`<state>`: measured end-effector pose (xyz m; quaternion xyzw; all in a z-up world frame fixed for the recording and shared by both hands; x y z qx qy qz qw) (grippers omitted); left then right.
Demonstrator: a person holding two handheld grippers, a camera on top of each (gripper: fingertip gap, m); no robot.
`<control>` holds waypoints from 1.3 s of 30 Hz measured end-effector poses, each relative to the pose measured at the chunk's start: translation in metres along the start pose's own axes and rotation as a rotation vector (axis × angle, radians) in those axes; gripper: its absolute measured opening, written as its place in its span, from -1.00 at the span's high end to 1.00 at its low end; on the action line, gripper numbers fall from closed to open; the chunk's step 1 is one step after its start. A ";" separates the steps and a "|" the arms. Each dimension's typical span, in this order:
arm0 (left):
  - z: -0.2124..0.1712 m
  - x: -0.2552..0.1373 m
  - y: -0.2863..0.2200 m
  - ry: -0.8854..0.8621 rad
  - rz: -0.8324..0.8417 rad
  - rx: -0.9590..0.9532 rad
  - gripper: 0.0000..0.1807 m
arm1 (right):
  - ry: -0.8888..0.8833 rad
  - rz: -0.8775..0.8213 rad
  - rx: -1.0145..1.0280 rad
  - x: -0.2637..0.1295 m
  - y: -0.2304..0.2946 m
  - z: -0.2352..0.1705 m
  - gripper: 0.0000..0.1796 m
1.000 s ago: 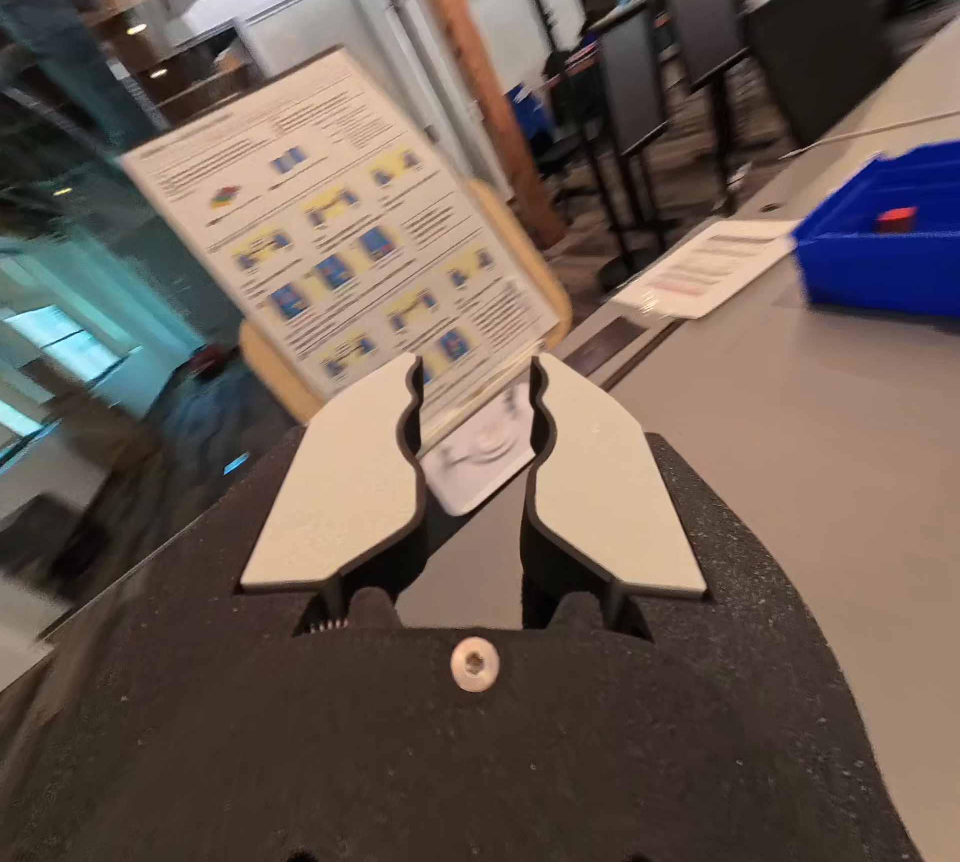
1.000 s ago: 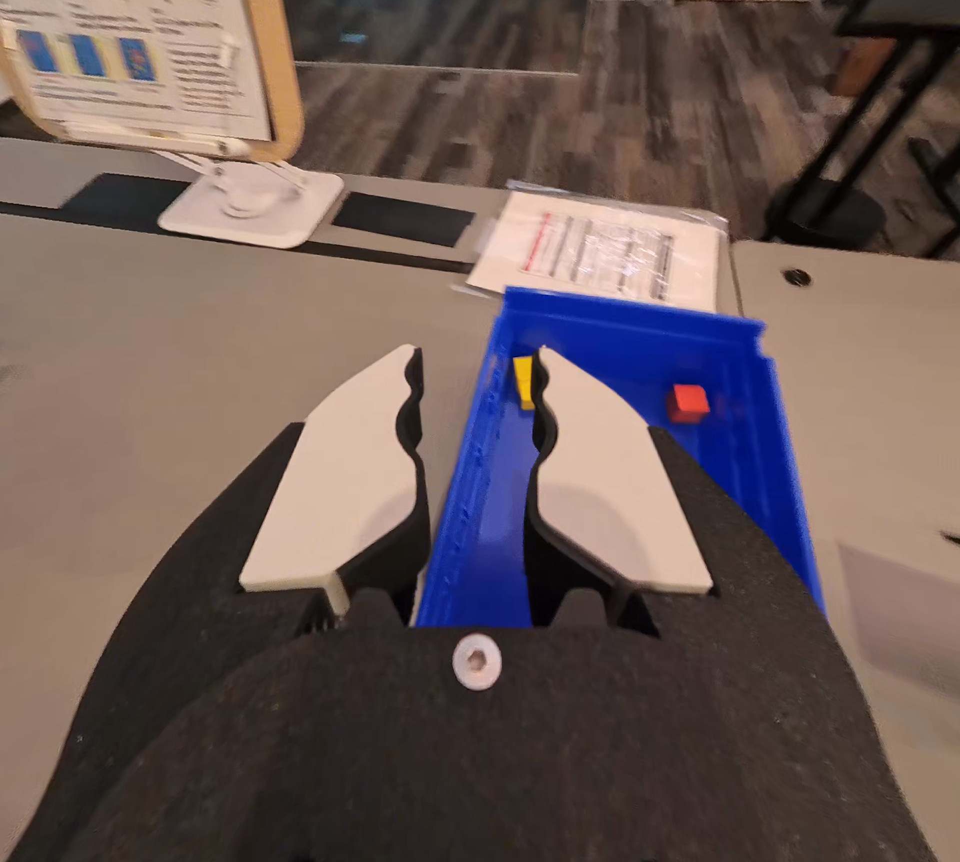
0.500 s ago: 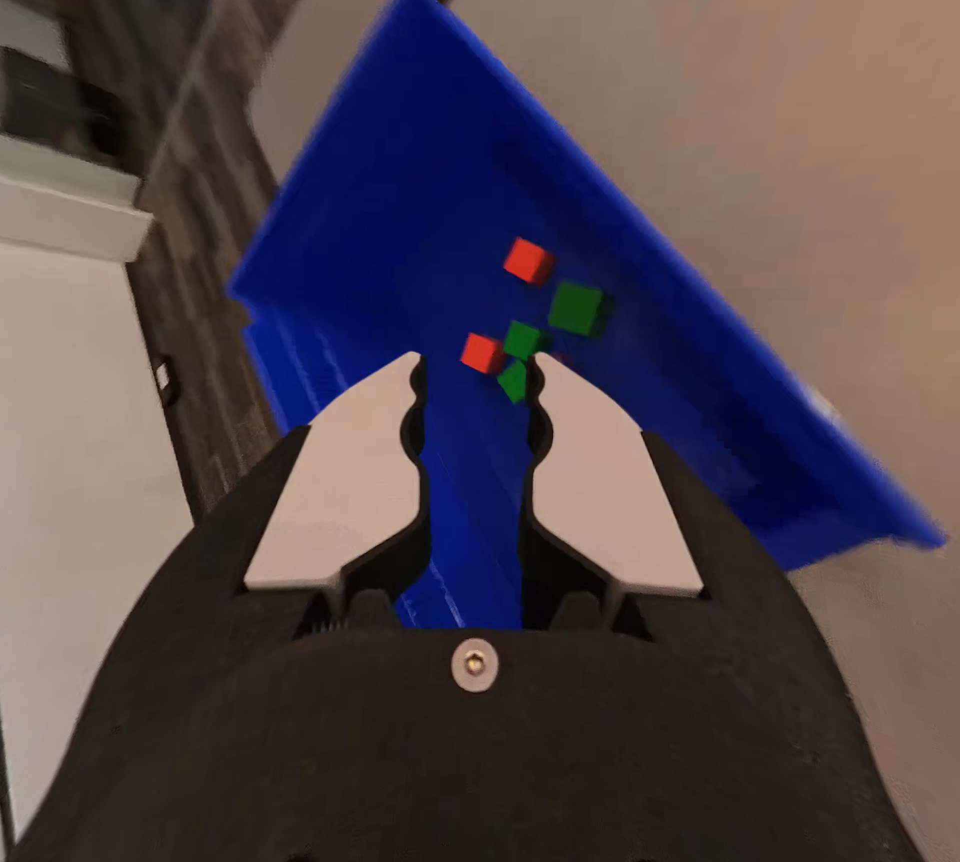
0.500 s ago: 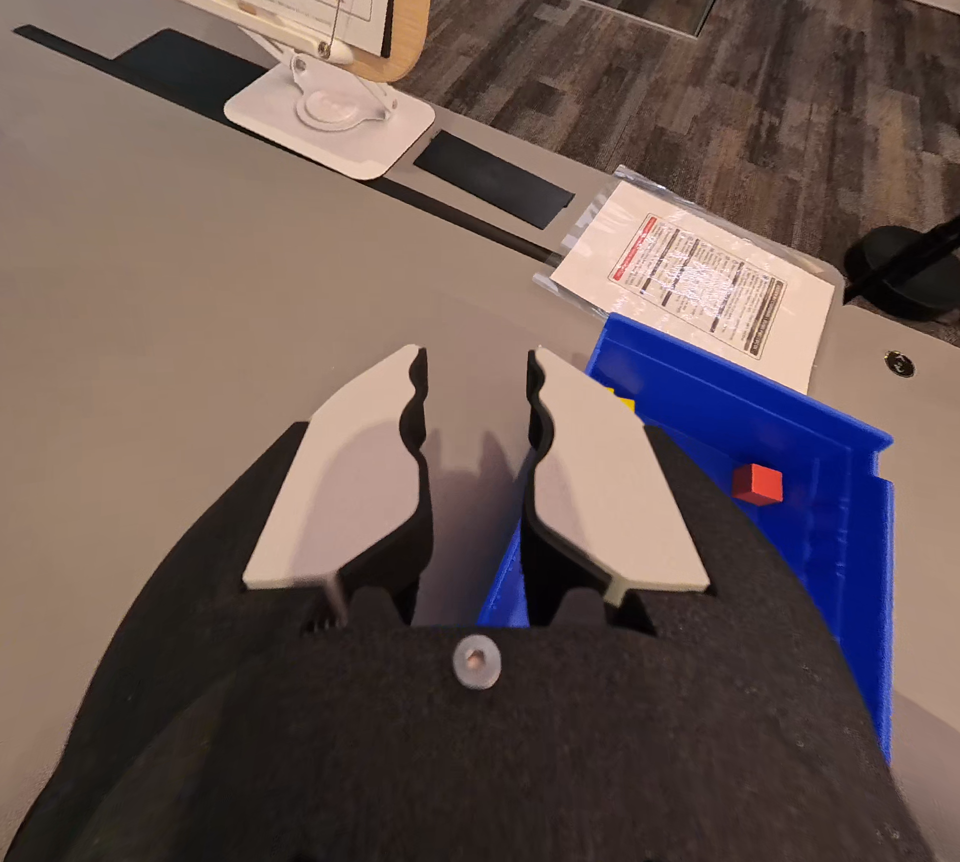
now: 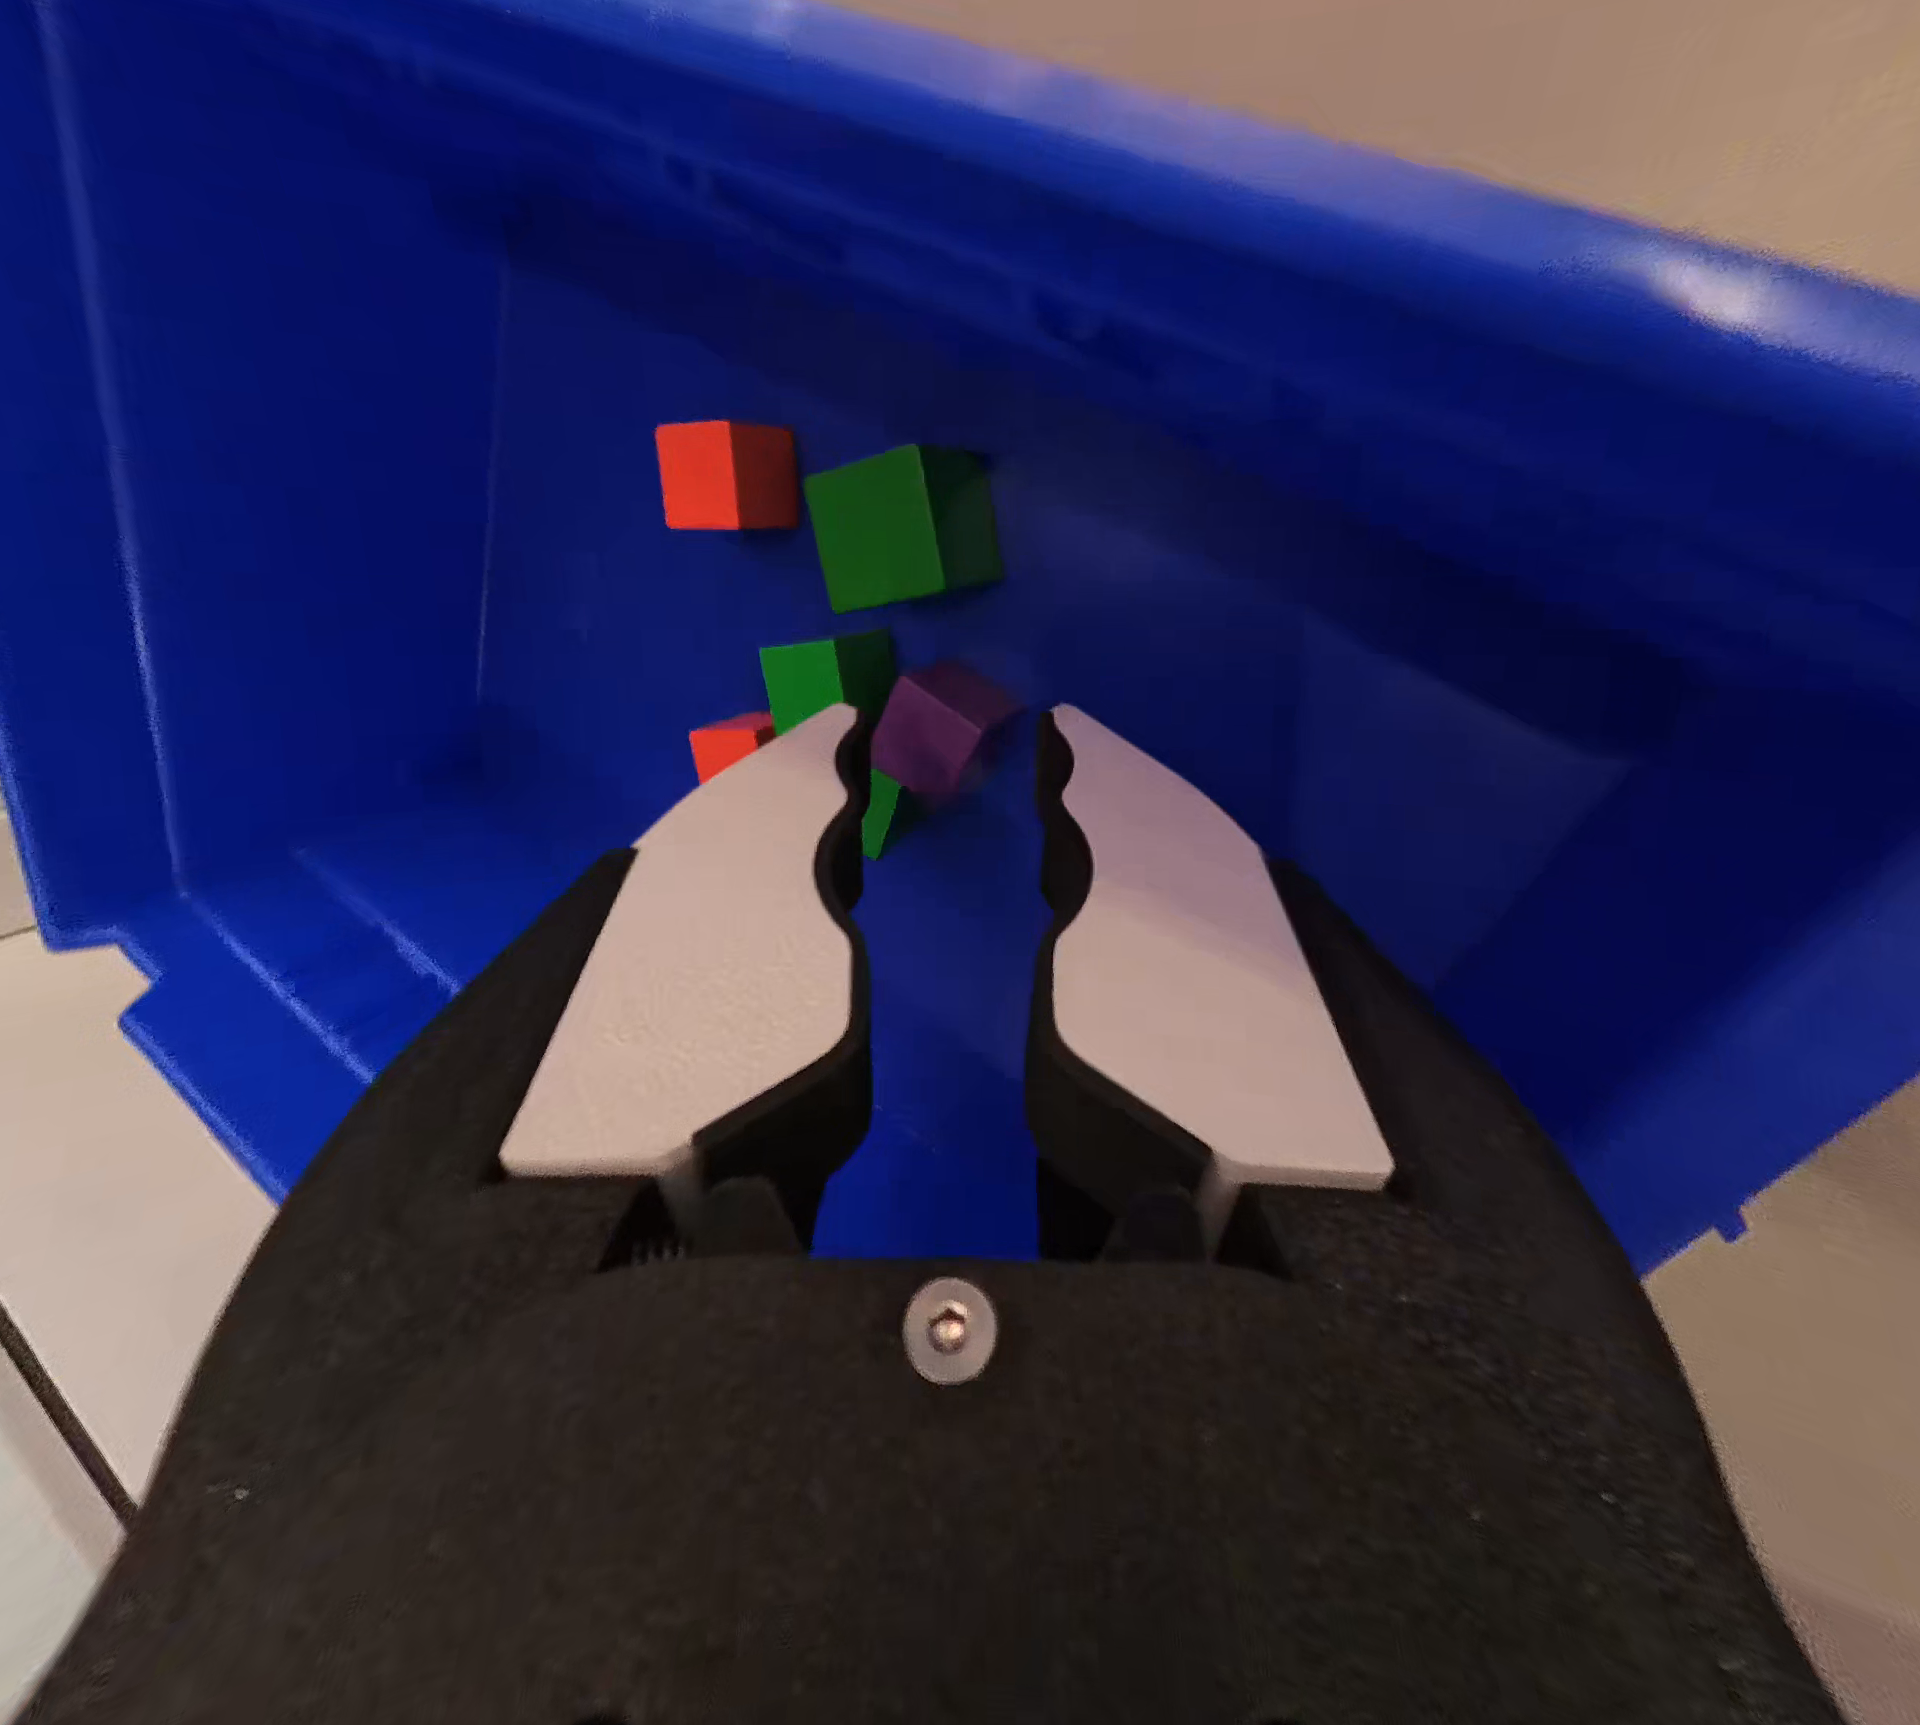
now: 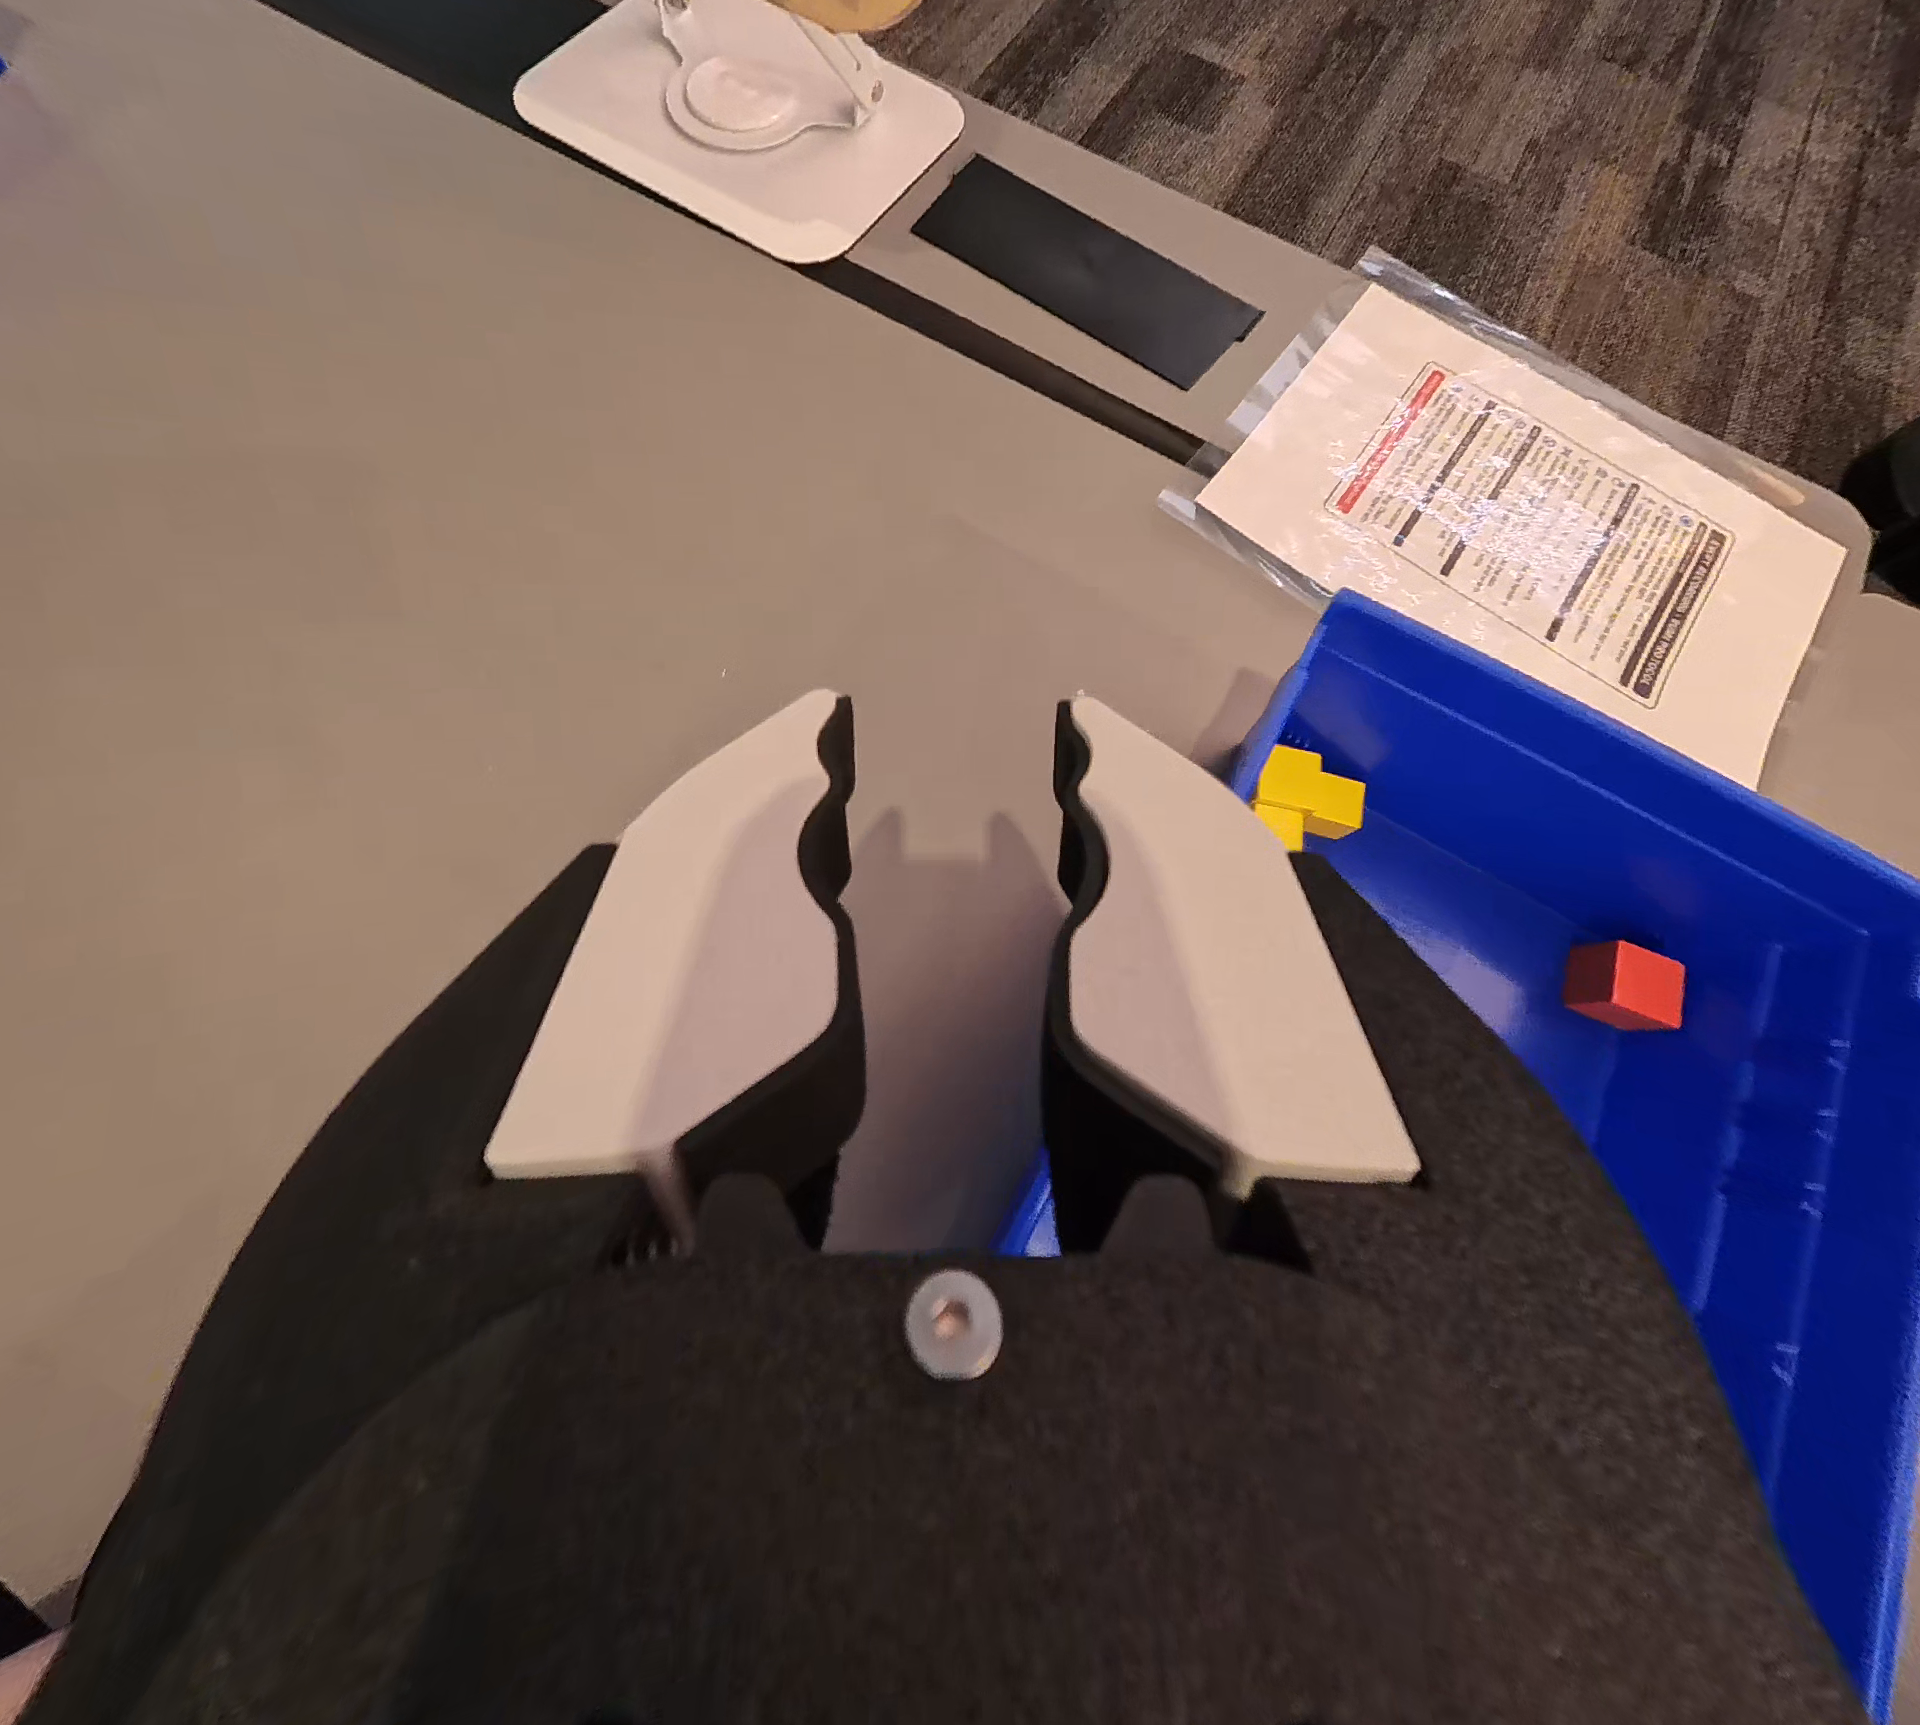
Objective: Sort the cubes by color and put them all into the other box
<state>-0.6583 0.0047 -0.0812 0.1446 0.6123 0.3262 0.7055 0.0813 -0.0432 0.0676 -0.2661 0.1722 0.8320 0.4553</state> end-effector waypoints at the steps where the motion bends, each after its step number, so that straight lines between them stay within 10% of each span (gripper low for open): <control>1: 0.001 0.002 0.000 0.000 -0.009 0.013 0.66 | 0.010 0.007 -0.002 0.002 0.001 -0.001 0.60; 30: -0.018 0.022 0.006 0.082 -0.211 0.017 0.72 | 0.224 0.068 -0.071 0.040 0.021 -0.009 0.59; 39: 0.004 -0.016 0.033 -0.084 0.054 -0.161 0.76 | 0.232 0.078 -0.100 0.045 0.029 -0.004 0.60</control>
Point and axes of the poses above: each gripper's, where its closed fingertips meet, x out along the fingers, z out of its top, y = z × x across the jaws, the point moved 4 cm from there along -x, back along the fingers, and after that the axes turned 9 degrees about z, right-handed, at the moved point
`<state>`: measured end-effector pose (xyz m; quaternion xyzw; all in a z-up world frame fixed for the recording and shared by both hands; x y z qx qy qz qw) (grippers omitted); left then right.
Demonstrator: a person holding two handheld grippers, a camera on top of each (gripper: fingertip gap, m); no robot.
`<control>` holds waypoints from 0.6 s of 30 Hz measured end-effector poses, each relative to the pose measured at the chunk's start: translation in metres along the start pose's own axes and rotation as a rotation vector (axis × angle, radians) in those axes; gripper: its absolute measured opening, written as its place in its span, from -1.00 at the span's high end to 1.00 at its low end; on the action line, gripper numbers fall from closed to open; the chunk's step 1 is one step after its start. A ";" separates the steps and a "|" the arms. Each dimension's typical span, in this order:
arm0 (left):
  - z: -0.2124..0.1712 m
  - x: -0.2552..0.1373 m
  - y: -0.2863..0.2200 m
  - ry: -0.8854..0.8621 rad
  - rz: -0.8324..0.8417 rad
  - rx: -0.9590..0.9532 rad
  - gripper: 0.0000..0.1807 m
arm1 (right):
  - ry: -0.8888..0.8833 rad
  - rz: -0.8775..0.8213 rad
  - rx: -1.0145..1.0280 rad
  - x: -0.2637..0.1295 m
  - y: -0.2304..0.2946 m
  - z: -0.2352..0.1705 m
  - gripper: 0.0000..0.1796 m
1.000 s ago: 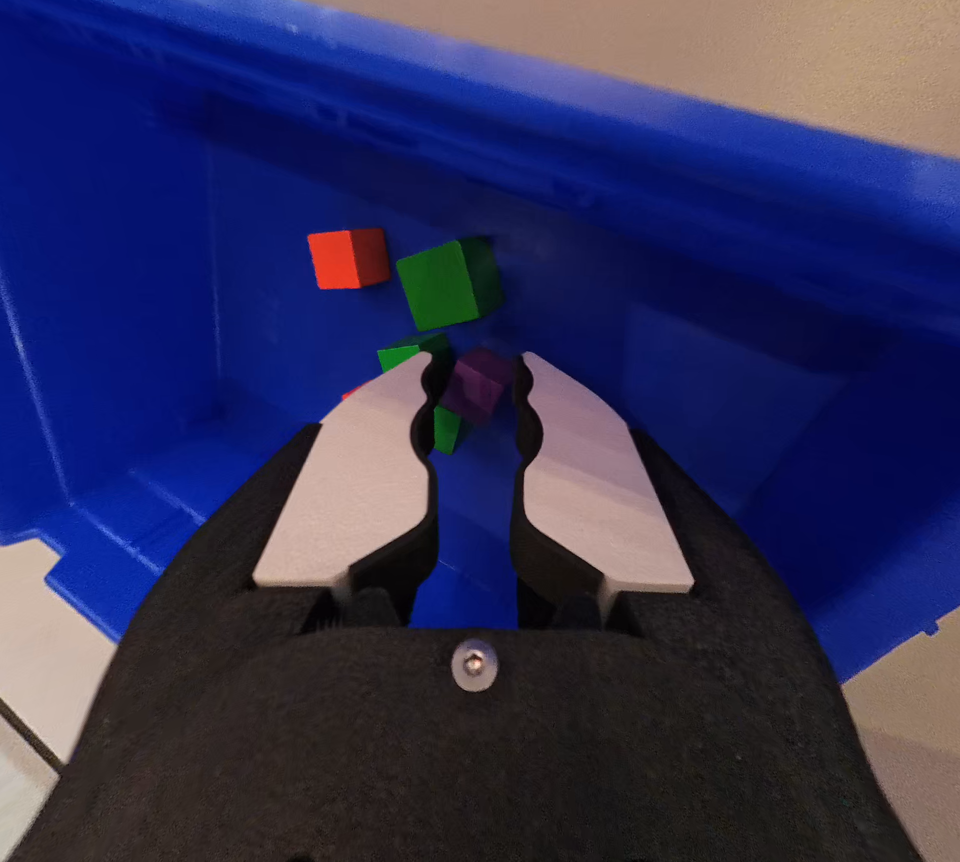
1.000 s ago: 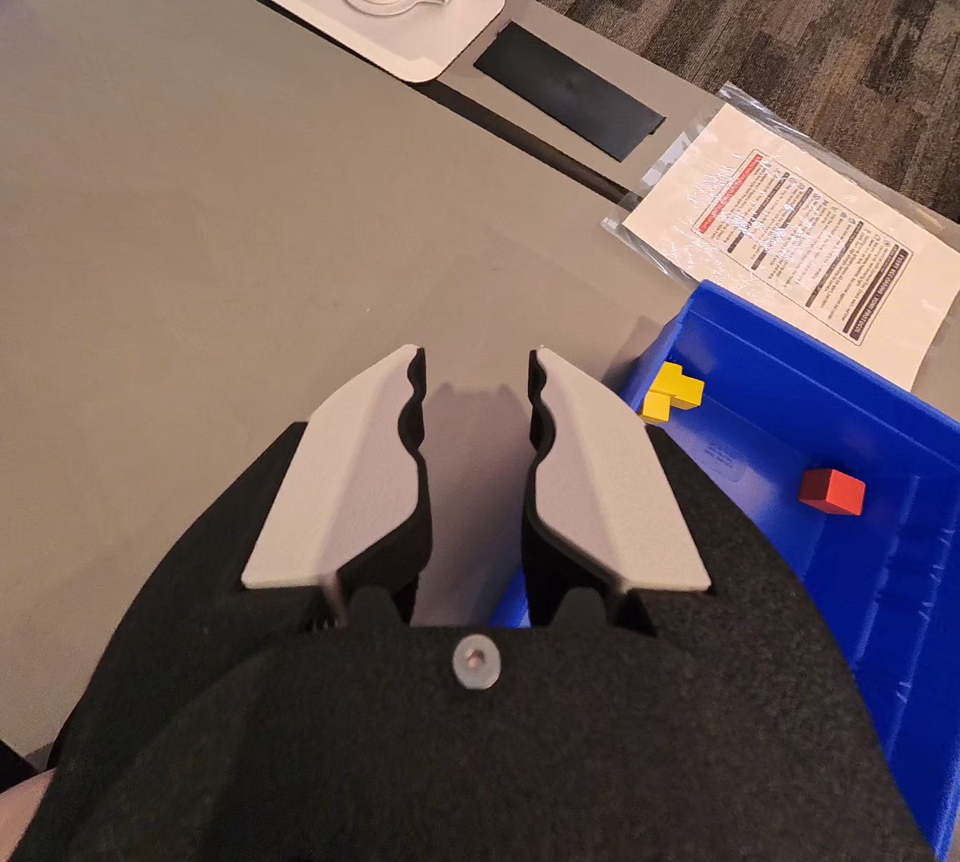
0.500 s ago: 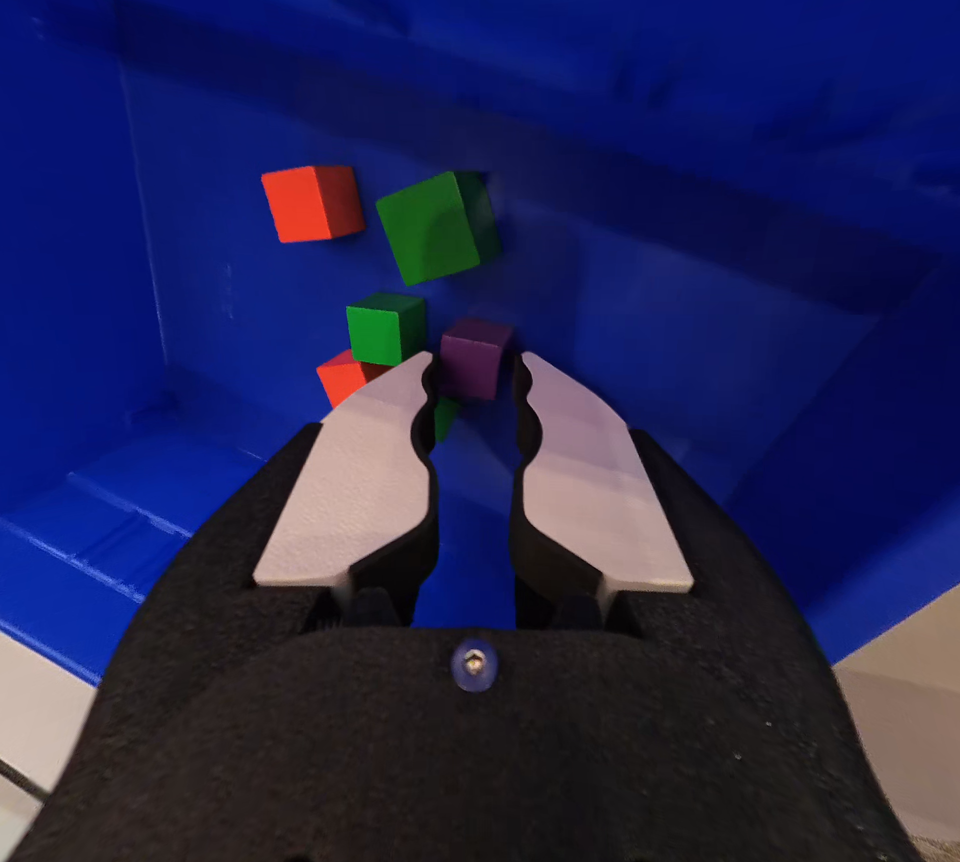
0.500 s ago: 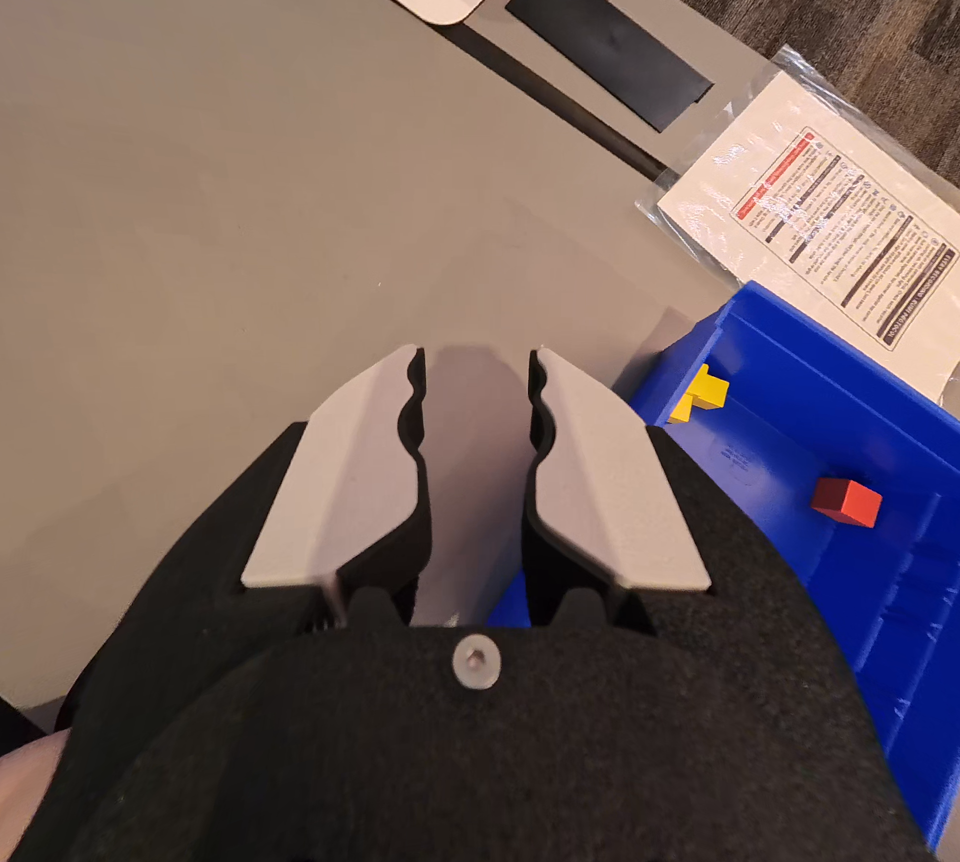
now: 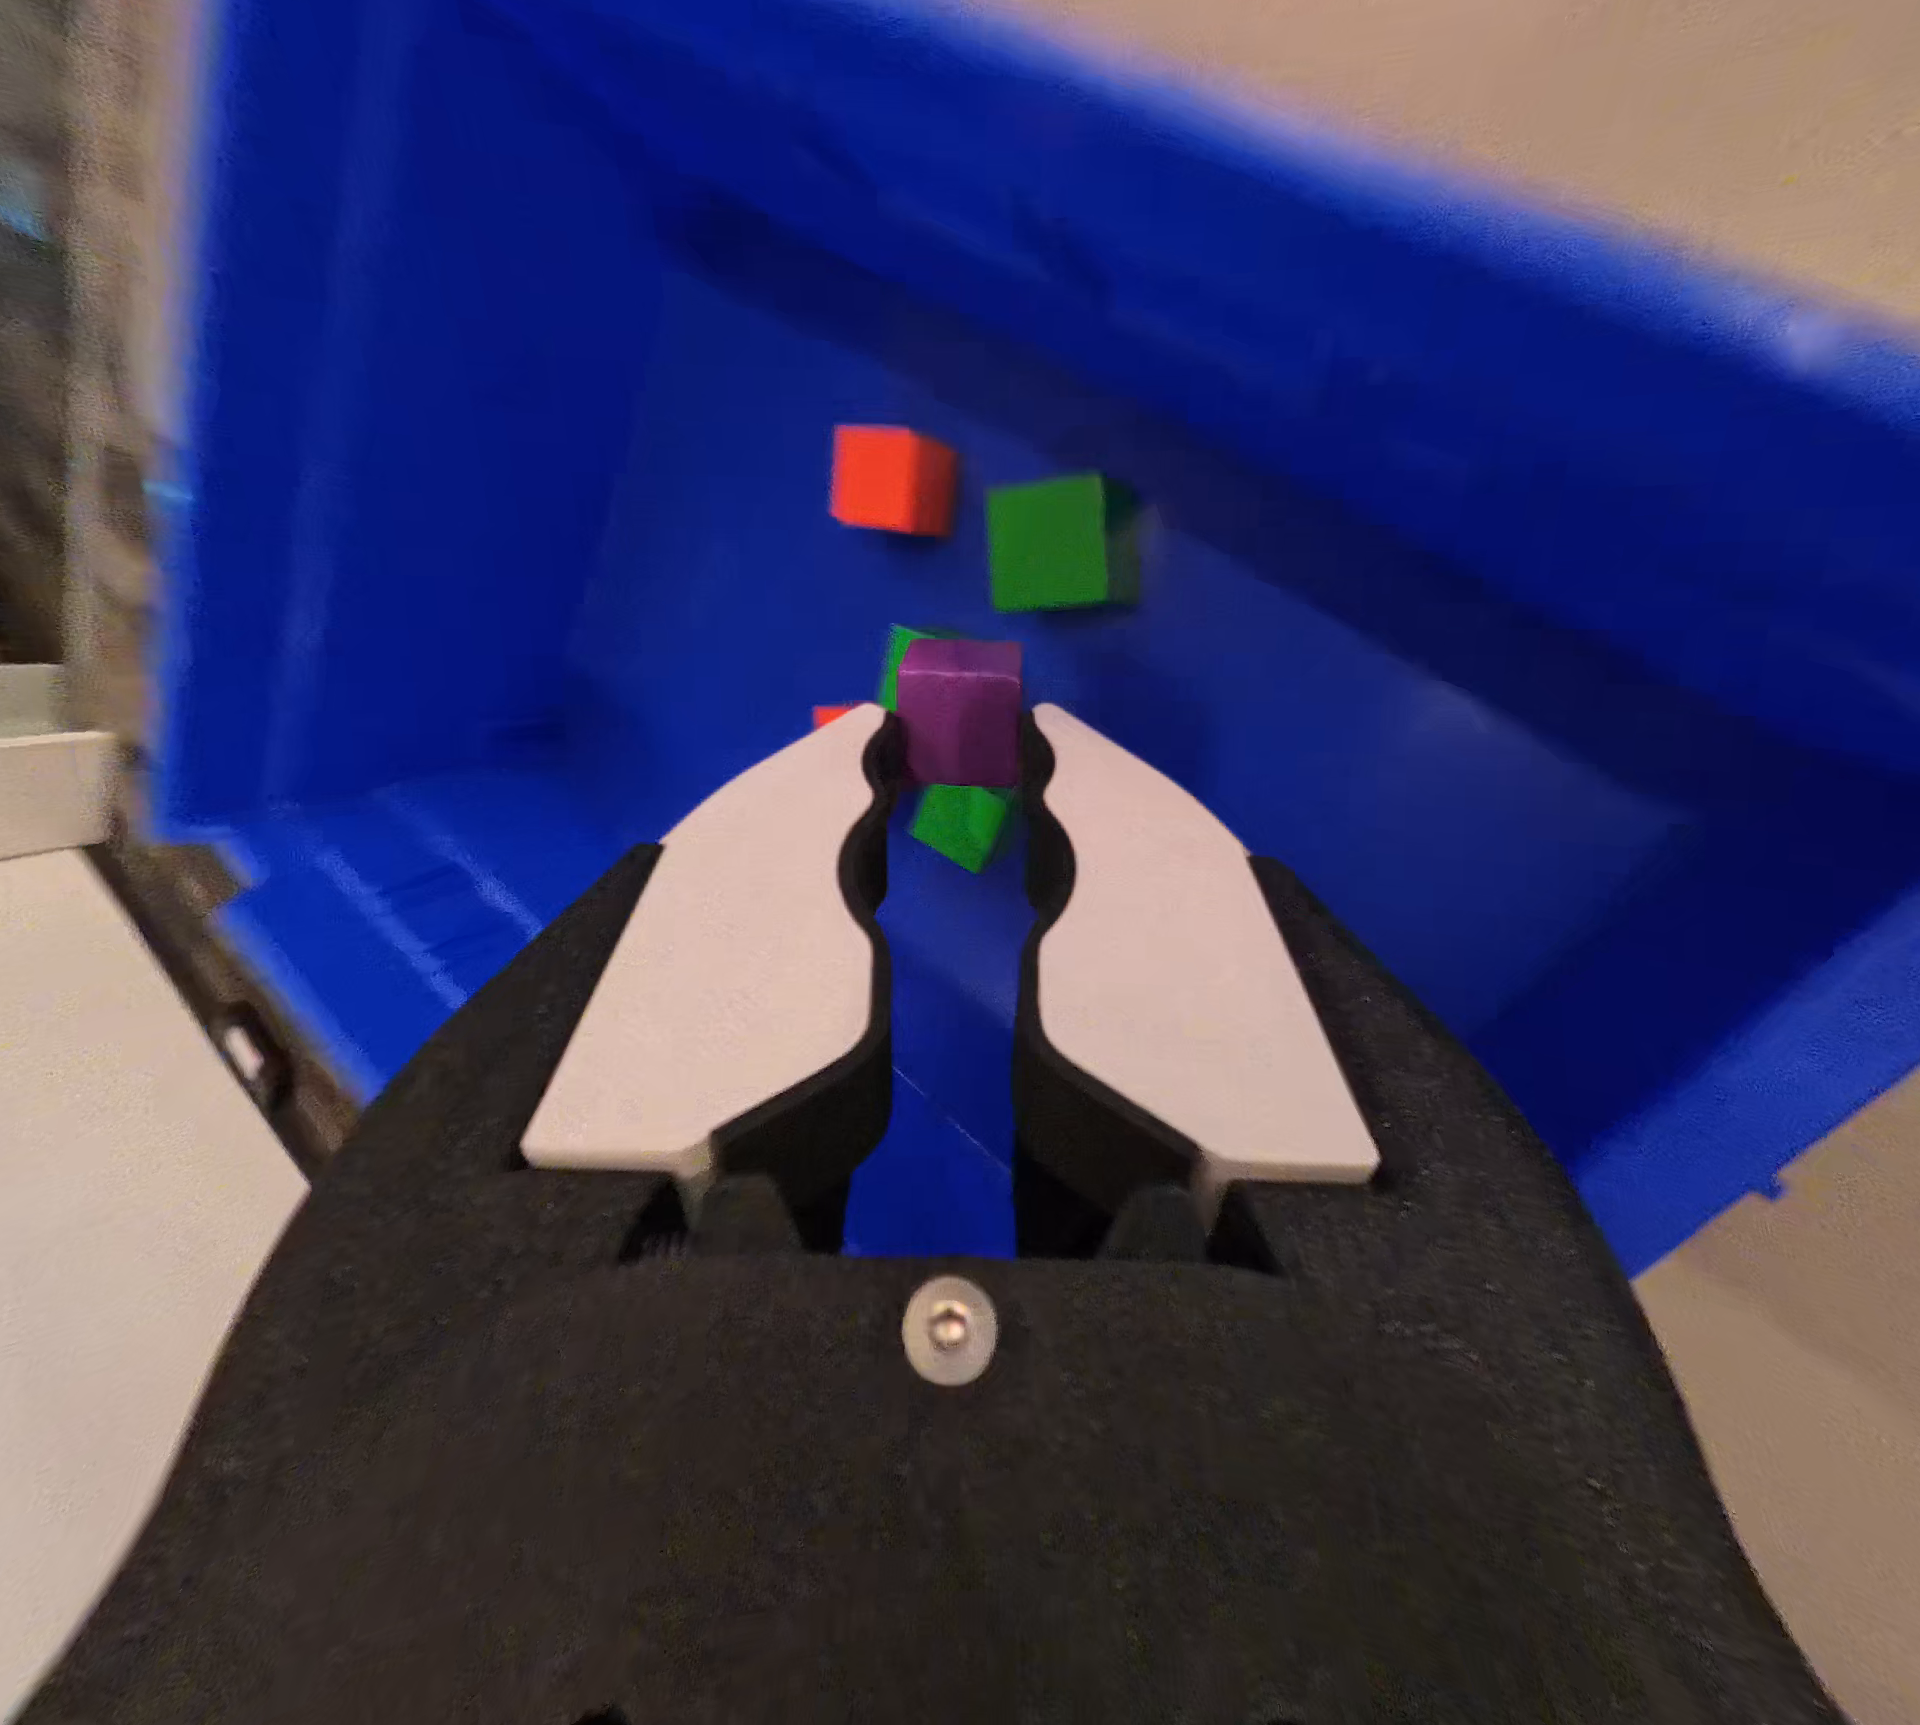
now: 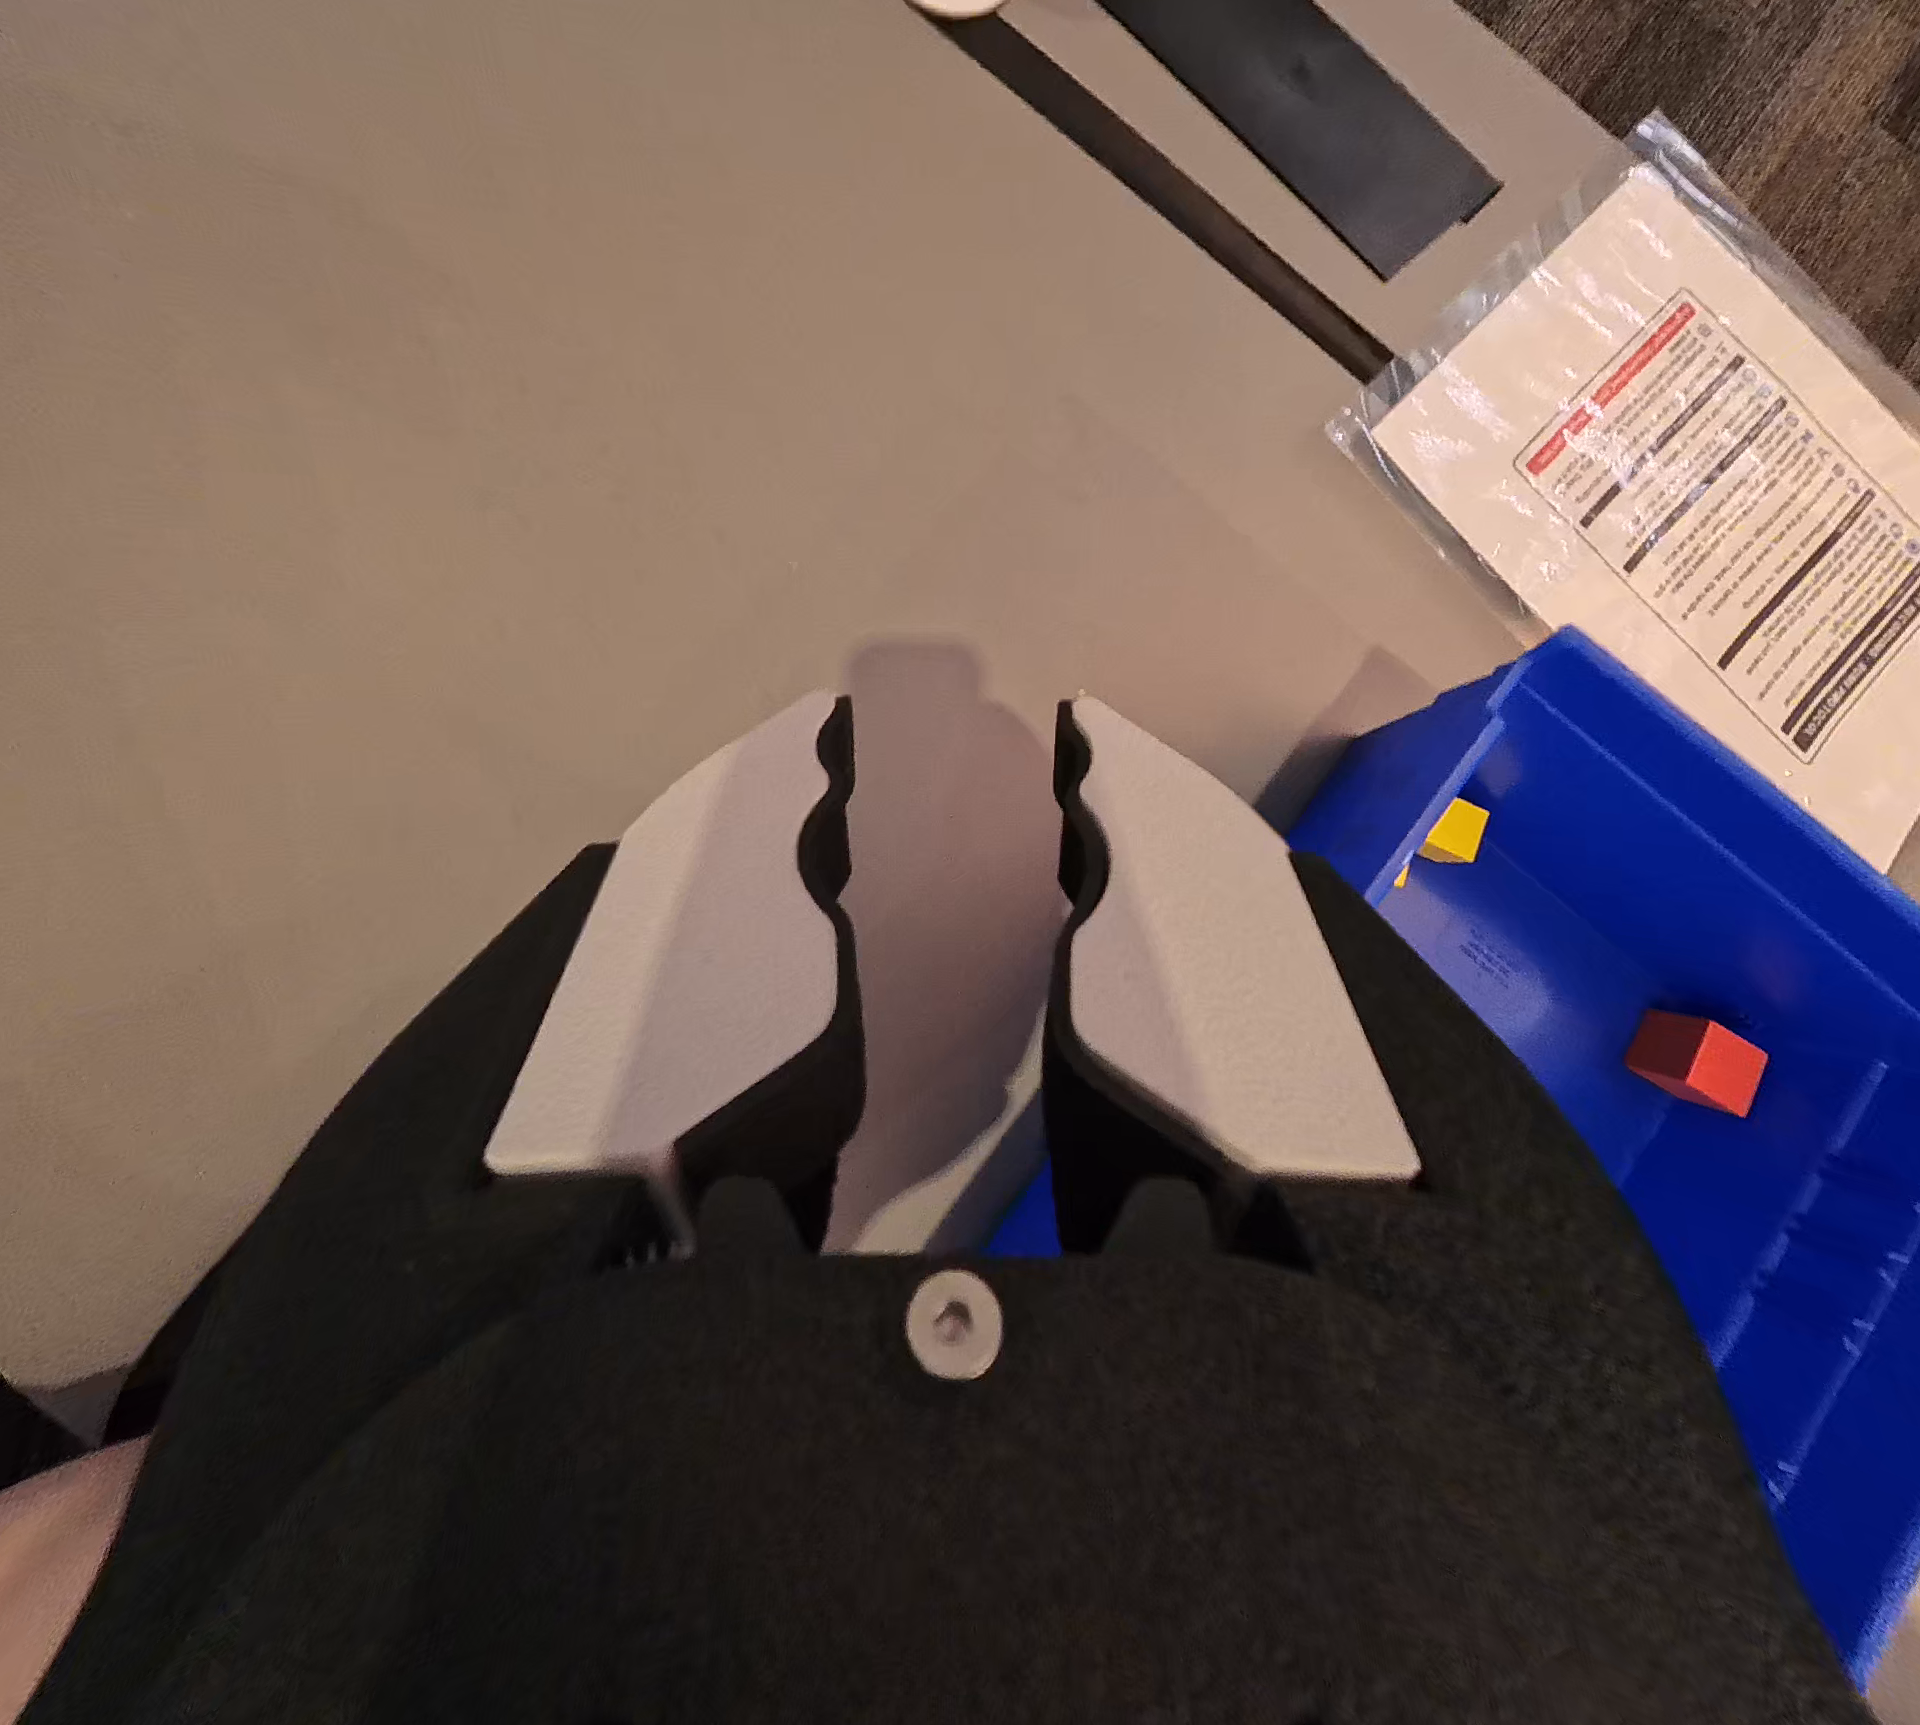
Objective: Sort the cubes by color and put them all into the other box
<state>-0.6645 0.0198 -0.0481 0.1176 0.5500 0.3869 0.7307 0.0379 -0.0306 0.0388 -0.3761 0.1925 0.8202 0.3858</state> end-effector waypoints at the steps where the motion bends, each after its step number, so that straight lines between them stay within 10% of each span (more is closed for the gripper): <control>1: 0.011 -0.012 0.005 -0.066 0.058 -0.028 0.76 | -0.015 0.004 -0.005 0.000 0.003 0.005 0.60; 10: 0.169 -0.119 0.003 -0.585 0.471 -0.173 0.76 | -0.404 0.192 -0.165 0.010 0.107 0.116 0.59; 18: 0.333 -0.114 -0.083 -0.835 0.488 -0.029 0.76 | -0.603 0.226 -0.339 0.025 0.219 0.157 0.57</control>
Point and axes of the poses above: each gripper's, where its closed fingertips meet, x out along the fingers, z out of its top, y = z × x across the jaws, the point moved 4 cm from there along -x, back along the fingers, and after that the axes turned 9 degrees about z, right-handed, at the moved point
